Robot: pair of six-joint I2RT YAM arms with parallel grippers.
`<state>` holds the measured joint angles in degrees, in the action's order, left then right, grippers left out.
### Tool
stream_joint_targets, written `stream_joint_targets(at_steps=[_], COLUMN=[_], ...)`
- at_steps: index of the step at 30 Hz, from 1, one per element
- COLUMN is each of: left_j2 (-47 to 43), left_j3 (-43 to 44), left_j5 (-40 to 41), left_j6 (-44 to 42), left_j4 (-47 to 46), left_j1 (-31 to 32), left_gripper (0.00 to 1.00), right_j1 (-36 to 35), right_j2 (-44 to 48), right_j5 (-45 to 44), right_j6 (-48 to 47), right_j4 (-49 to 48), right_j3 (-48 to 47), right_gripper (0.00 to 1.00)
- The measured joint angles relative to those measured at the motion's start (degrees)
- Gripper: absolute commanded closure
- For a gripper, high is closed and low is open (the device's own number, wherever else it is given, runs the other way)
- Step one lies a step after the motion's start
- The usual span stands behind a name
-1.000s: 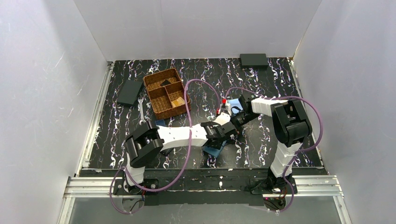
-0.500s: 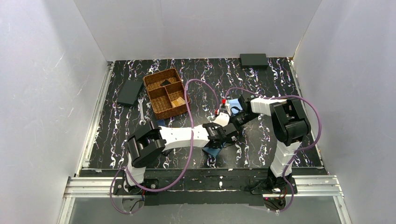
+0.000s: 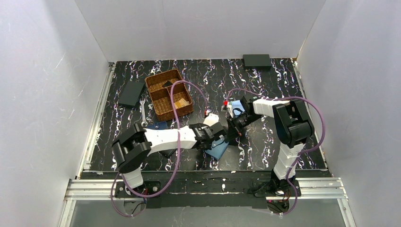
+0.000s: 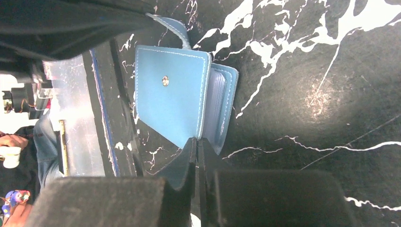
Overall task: Take the credit cards out of the card holder
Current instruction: Open the card holder at the center of the board.
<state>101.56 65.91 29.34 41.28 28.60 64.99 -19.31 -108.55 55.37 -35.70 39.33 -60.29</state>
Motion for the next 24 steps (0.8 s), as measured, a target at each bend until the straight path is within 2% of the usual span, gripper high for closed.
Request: stream_joint_targets(at_steps=[1, 5, 12, 18, 24], left_j2=[-1.3, -8.0, -18.8, -24.3, -25.8], left_j3=[-1.2, -6.3, -15.6, -19.3, -19.3], left_j5=[-1.5, -9.5, -23.6, -32.7, -39.8], left_j6=[-0.6, -3.0, -2.4, 0.6, 3.5], left_j4=[-0.8, -6.1, -14.3, -19.0, -24.9], left_j1=[-0.6, -3.3, -11.4, -15.3, -16.4], left_gripper=[1.00, 1.00, 1.00, 1.00, 1.00], right_j1=[0.0, 0.0, 0.3, 1.8, 2.1], right_j2=[0.0, 0.0, 3.1, 13.4, 16.4], right_j5=[-0.3, -1.6, -5.4, -7.3, -7.1], right_j6=[-0.5, -2.4, -7.5, -10.3, -12.5], right_j4=[0.3, 1.7, 5.3, 6.7, 9.2], right_j3=[-0.1, -0.4, -1.1, -1.2, -1.2], right_gripper=[0.92, 0.61, 0.31, 0.28, 0.28])
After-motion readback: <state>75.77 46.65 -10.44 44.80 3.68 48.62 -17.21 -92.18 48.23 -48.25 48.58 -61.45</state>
